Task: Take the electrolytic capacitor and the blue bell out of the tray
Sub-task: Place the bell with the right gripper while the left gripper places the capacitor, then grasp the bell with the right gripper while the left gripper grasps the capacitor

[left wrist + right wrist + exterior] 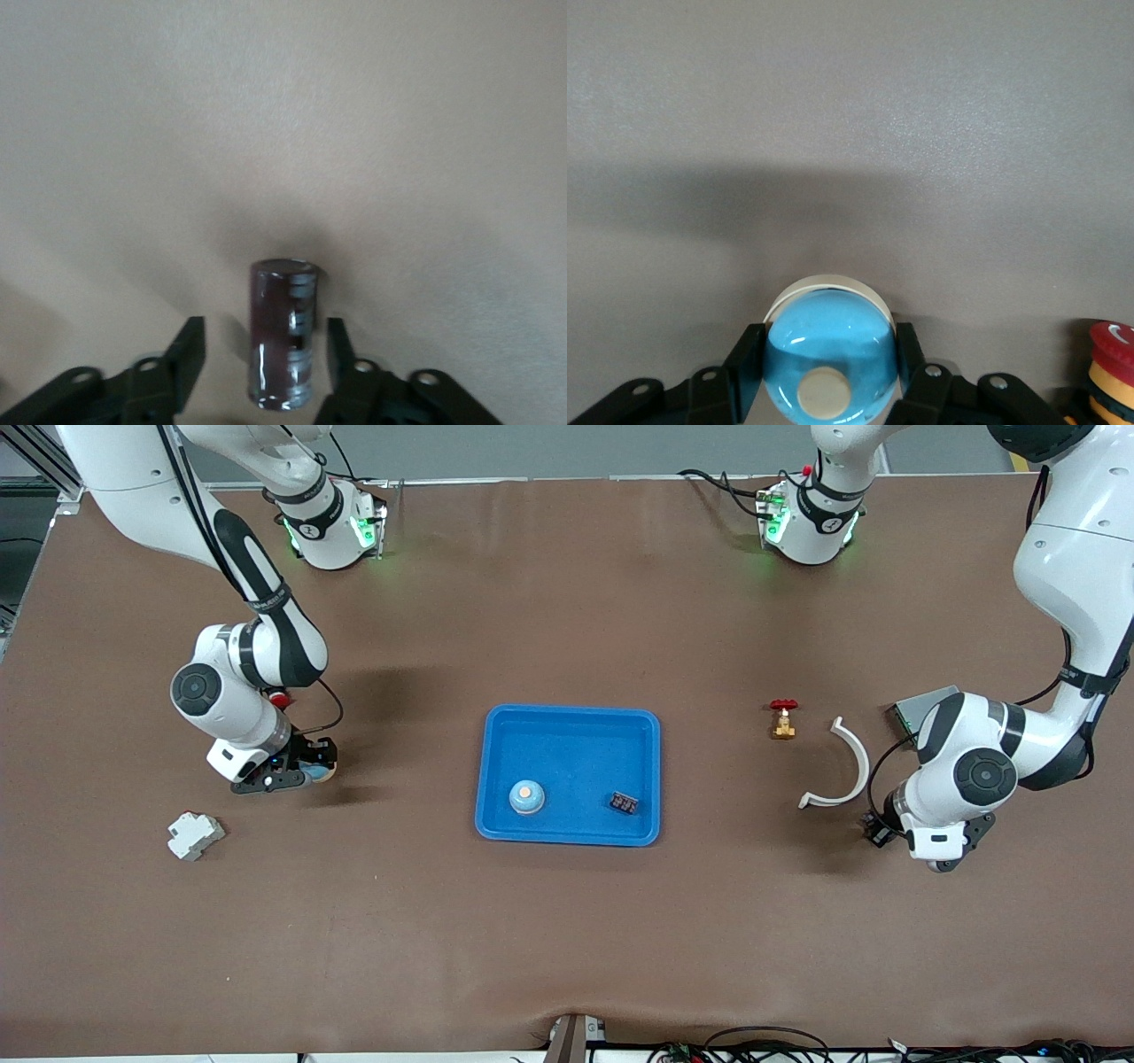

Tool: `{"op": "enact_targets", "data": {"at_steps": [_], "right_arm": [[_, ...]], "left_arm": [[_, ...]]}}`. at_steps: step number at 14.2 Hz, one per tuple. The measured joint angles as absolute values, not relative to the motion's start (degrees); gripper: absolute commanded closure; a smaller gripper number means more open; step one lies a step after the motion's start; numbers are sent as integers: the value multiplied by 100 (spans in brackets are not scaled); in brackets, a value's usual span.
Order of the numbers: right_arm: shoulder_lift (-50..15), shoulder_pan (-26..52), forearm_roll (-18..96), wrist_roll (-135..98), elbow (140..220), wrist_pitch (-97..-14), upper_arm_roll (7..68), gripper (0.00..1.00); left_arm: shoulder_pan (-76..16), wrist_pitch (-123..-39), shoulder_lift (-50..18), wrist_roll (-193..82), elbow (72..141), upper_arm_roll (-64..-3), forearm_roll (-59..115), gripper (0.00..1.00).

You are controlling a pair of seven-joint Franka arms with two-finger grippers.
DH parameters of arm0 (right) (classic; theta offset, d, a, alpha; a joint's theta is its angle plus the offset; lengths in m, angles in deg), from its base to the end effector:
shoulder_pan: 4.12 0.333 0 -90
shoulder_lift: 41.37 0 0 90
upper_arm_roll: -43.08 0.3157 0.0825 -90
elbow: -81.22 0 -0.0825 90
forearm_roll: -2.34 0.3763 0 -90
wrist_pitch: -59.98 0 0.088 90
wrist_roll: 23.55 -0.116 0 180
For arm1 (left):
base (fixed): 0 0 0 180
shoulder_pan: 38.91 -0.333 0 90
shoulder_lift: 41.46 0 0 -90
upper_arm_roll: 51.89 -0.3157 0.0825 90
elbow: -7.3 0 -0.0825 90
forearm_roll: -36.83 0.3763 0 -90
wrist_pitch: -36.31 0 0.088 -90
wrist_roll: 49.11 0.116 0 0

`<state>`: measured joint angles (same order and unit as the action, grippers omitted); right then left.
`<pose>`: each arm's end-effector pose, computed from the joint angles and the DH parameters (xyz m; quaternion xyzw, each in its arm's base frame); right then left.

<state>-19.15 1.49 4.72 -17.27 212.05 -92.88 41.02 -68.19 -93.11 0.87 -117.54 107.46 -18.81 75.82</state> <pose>0.5266 0.0309 0.1799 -0.9976 -0.0686 0.0014 0.0027 0.6492 0.0076 0.1922 -0.9238 -0.3770 -0.0144 0.0644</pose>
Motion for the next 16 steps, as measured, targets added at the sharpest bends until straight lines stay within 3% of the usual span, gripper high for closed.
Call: {"op": "enact_targets", "data": {"at_steps": [1, 6, 9, 12, 16], "right_arm": [[-1915, 149, 486, -1727, 21205, -9290, 4102, 0], [-1921, 146, 664, -1726, 21085, -9104, 4125, 0], [-2070, 147, 757, -1726, 20436, -7828, 4158, 0], [-2316, 149, 1079, -1757, 19709, -6701, 4177, 0], [-2526, 438, 1177, -2678, 19269, -6377, 4224, 0]], "left_arm": [[-6820, -9305, 62, -11850, 10724, -1831, 7582, 0], [-6803, -8795, -134, -13062, 10628, -987, 7580, 0], [-6721, -8617, -198, -13894, 10526, -404, 7580, 0], [-6281, -8608, -211, -14652, 10444, -265, 7576, 0], [-5372, -8609, -146, -15733, 10246, -283, 7573, 0]]}}
